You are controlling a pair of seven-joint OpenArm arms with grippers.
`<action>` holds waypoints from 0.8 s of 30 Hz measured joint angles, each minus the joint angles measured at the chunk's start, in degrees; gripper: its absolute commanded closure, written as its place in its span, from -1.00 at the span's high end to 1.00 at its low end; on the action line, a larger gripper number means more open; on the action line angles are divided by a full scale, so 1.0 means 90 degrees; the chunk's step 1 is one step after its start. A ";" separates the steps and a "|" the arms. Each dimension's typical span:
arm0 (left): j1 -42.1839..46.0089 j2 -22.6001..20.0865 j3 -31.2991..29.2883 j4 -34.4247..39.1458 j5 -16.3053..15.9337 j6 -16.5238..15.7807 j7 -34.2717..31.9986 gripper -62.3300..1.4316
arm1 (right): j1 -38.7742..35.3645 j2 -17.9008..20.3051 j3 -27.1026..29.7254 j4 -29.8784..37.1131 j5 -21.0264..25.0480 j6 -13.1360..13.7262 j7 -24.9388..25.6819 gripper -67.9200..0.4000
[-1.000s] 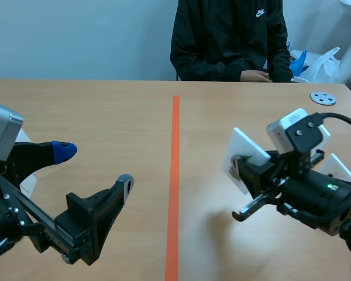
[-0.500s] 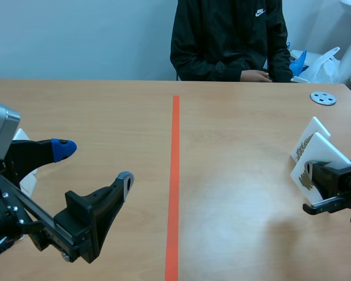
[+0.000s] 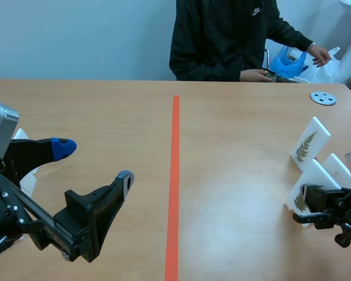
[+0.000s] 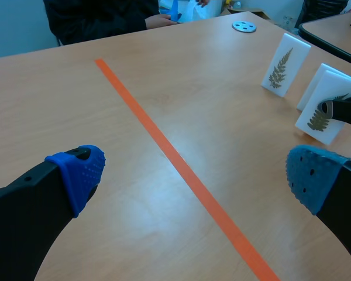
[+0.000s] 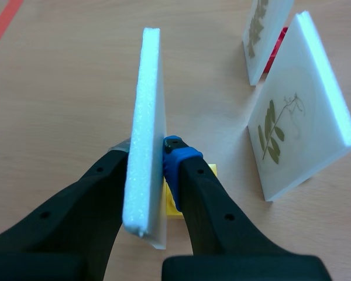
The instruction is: Sort the leaf by its shape. The table is split by an orange tape line. A compound leaf with several leaflets goes to the left side, a simple leaf with one blade goes to the right side. Return to the home posture when a red brick is placed on the table.
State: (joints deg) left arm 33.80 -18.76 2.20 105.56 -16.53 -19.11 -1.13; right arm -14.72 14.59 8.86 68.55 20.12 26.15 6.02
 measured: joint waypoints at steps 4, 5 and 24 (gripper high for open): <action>0.0000 0.0002 0.0000 0.0000 0.0000 0.0000 0.0000 1.00 | 0.0114 -0.0036 0.0000 -0.0277 -0.0087 -0.0022 0.0165 -0.96; 0.0000 0.0002 0.0000 0.0000 0.0000 0.0000 0.0000 1.00 | 0.0114 -0.0049 0.0000 -0.0308 -0.0087 -0.0022 0.0194 -0.96; 0.0000 0.0002 0.0000 0.0000 0.0000 0.0000 -0.0095 1.00 | 0.0112 -0.0070 0.0049 -0.0306 -0.0090 -0.0015 0.0352 -0.31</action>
State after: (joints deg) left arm 33.80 -18.74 2.20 105.56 -16.53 -19.11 -1.98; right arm -13.72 13.96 9.30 65.80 19.31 26.02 9.19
